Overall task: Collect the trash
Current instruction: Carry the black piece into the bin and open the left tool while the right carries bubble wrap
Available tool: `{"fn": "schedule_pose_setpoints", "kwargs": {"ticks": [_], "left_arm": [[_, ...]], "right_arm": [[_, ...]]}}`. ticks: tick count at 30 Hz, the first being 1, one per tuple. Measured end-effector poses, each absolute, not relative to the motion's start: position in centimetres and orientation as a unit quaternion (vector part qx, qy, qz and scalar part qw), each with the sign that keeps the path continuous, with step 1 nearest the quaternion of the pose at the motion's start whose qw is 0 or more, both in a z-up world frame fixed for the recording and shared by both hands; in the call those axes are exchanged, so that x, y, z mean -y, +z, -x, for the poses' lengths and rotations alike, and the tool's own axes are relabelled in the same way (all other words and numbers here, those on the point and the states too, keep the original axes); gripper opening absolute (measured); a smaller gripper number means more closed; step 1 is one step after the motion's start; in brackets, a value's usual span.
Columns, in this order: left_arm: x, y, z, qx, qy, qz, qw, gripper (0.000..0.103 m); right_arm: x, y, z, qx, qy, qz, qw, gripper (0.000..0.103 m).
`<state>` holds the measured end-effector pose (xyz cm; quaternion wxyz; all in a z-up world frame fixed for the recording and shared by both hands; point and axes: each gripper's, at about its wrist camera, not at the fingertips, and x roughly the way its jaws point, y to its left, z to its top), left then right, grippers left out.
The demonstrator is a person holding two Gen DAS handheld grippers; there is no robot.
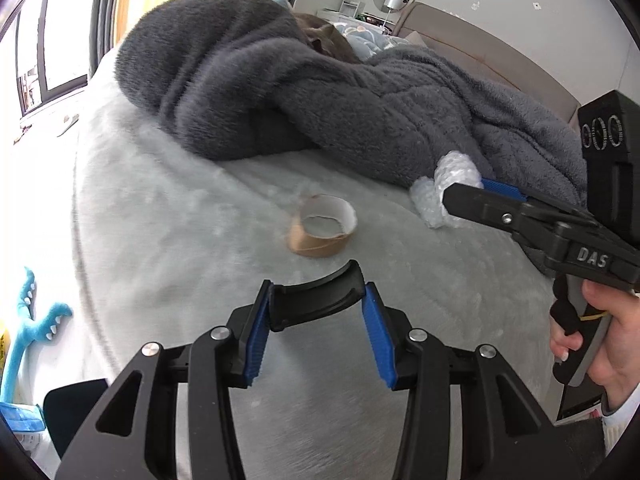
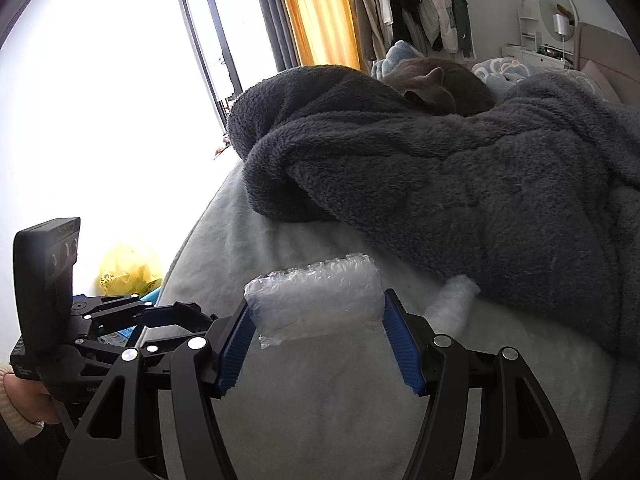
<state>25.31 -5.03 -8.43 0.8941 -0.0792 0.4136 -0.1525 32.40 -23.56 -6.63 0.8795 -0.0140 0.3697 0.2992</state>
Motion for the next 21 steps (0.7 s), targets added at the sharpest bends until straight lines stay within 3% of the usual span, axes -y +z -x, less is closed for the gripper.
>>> {"fn": "schedule_pose_setpoints", "kwargs": {"ticks": [21], "left_arm": [[-6.5,-7.4,-21.6,-0.415,-0.096,0.088,0.901,0.047]], "right_arm": [[11.1,-6.5,-31.5,-0.377,0.362,0.016,0.853,0.064]]}}
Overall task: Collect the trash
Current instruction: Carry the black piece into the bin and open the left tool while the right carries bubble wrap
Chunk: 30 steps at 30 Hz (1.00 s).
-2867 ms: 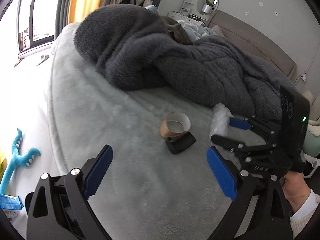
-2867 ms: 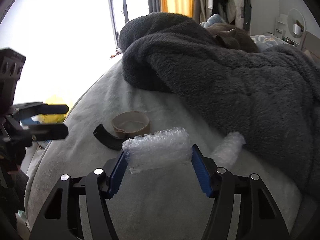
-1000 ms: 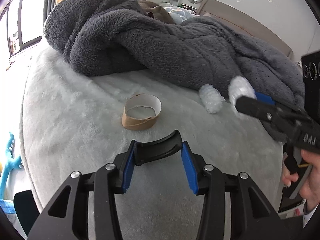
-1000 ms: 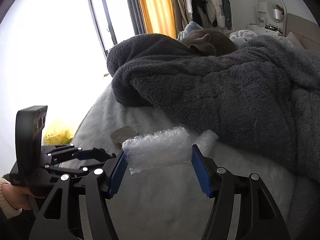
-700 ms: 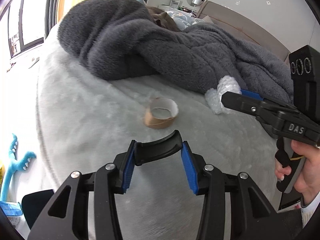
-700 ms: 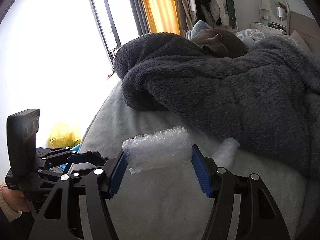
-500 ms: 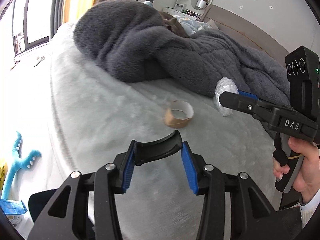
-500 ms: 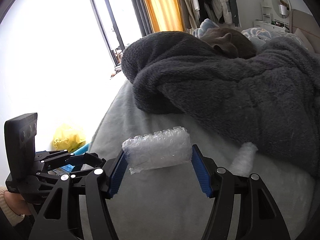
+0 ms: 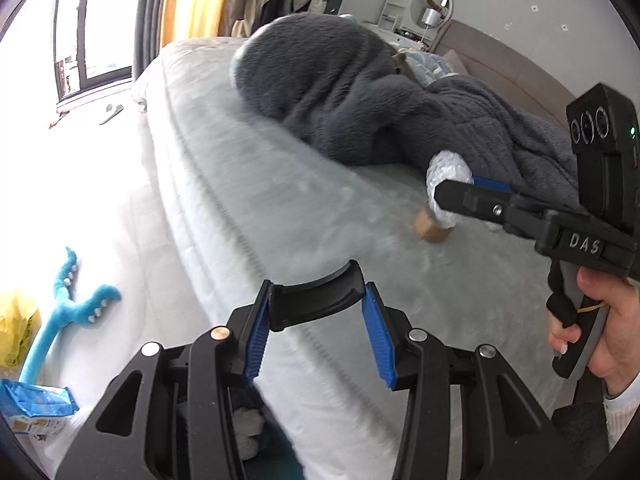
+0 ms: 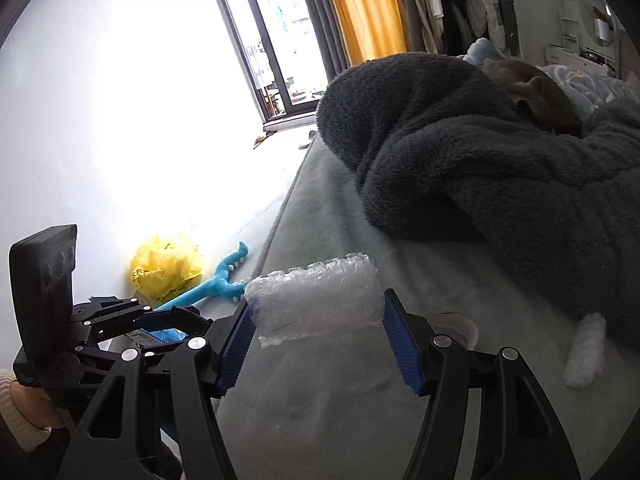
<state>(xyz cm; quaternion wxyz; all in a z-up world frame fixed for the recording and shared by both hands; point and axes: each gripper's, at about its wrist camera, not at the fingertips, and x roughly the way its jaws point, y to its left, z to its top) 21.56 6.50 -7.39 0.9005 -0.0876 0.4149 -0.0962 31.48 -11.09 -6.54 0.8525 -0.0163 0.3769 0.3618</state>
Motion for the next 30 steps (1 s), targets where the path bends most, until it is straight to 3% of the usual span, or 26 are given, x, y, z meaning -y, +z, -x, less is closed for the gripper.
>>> {"fn": "schedule_pose_setpoints", "kwargs": {"ticks": [11,25,28,30], "left_arm": [[-11.6,-10.3,-19.0,-0.474,-0.063,0.067,0.876,0.047],[-17.7,-16.9,-15.8,-0.581,-0.043,0.111,0.805,0.048],[-18.3,-17.3,-15.3,-0.592,-0.038,0.115,0.797,0.050],[-18.9,-17.8,-15.1,-0.599,-0.034,0.118,0.791,0.062]], "right_arm": [[4.9,-6.9,-30.1,-0.386,0.404,0.001,0.829,0.064],[-2.9,-10.1,-26.9,-0.409,0.438,0.067,0.798,0.064],[-4.0,-10.3,-26.6,-0.409,0.444,0.074,0.793,0.064],[-4.9,-10.4,-26.3,-0.411,0.451,0.075,0.789,0.064]]}}
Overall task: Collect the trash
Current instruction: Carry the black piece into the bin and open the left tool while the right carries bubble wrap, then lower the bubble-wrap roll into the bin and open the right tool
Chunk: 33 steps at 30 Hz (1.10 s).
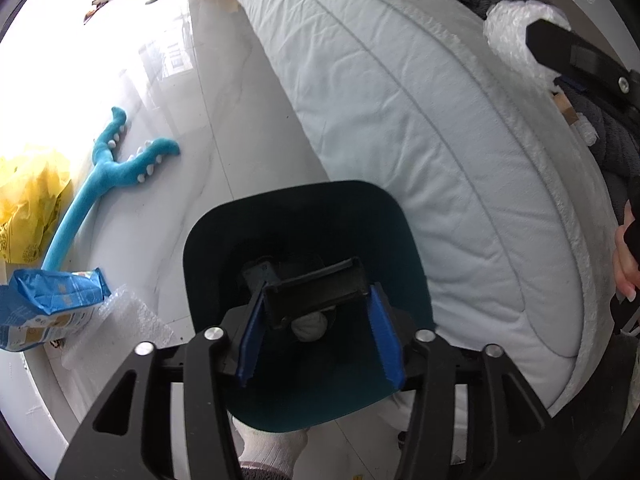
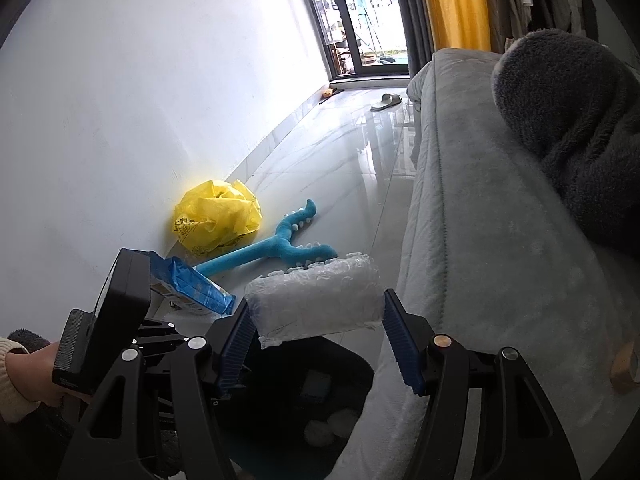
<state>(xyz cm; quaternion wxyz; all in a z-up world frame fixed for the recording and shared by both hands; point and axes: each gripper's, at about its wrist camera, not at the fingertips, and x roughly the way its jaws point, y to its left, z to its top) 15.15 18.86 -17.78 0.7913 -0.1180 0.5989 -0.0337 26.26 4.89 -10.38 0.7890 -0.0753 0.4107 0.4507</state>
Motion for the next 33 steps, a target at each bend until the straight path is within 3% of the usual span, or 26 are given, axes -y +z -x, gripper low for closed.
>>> {"fn": "schedule_pose_setpoints", "kwargs": {"ticks": [11,33], "left_arm": [[-23.5,-16.3,-13.2,-0.562,-0.007,0.155,0.812,0.079],[-29.3,-7.8,-10.1,-0.384,0.023,0.192,0.903,0.088]], "right_arm": [[-9.6,-13.0,-24.2,-0.433,0.471,0.107,0.761,0.064],[-15.4,-22.0,-20.9,-0.507,0.460,0.216,0.696,0.064]]}}
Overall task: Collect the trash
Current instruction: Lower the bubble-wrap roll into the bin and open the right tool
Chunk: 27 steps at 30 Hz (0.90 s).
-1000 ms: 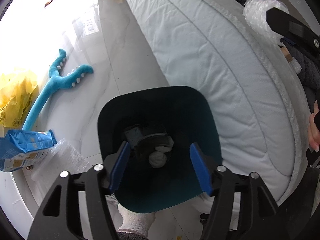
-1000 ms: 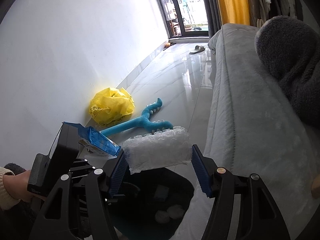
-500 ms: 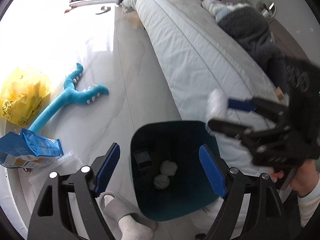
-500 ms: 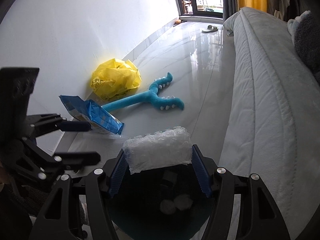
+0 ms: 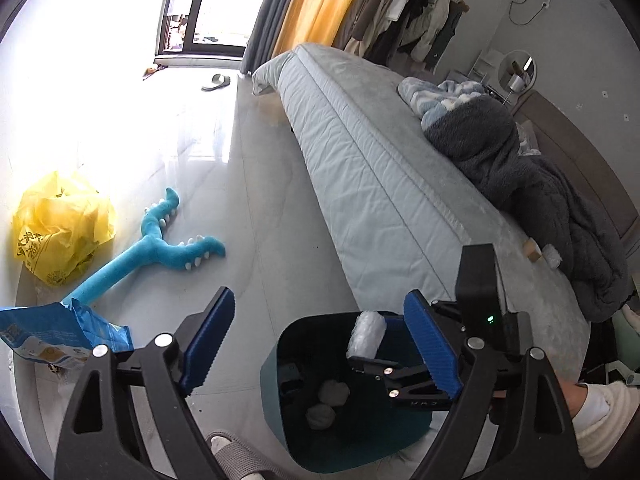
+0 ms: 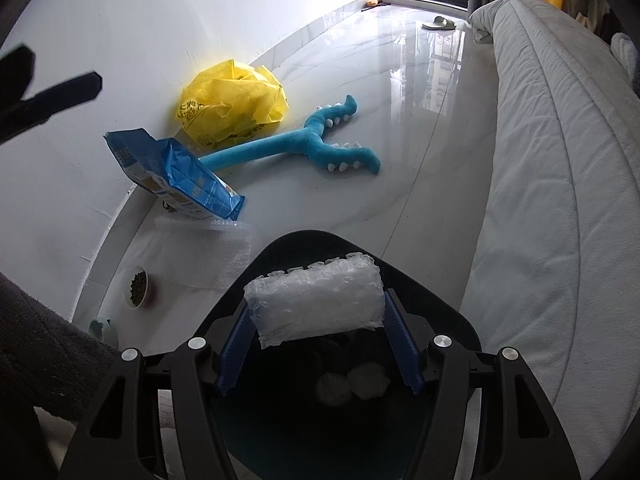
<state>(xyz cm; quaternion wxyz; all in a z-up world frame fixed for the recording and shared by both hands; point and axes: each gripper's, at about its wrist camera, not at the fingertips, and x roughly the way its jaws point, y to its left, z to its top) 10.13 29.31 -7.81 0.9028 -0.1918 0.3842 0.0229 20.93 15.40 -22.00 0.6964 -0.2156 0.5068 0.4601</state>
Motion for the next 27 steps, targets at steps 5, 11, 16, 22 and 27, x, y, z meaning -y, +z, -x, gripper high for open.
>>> {"fn": "schedule_pose_setpoints", "kwargs": {"ticks": [5,11,16,22,27], "left_arm": [[-29.5,-6.5,-9.7,-0.359,0.024,0.198,0.912,0.089],[-29.4,-4.9,-9.8,-0.338,0.019,0.211,0.917,0.089],[-27.9,-2.6,-10.1,-0.312,0.017,0.188,0.931,0.089],[-25.6,-0.8,-10.8,-0.293,0.015,0.155,0.944,0.090],[-23.5,1.1,-11.7,-0.271,-0.003,0.155,0.950,0.092]], "right_arm": [[-15.6,-23.4,-20.4,-0.516,0.455,0.239,0.685,0.064],[-15.6,-24.7,-20.1,-0.530,0.446,0.262,0.672,0.064],[-15.2,-25.0,-19.4,-0.540,0.440,0.281,0.661,0.065],[-14.4,-24.5,-18.3,-0.541,0.439,0.307,0.648,0.078],[-12.6,-22.7,-18.0,-0.535,0.446,0.286,0.658,0.078]]}}
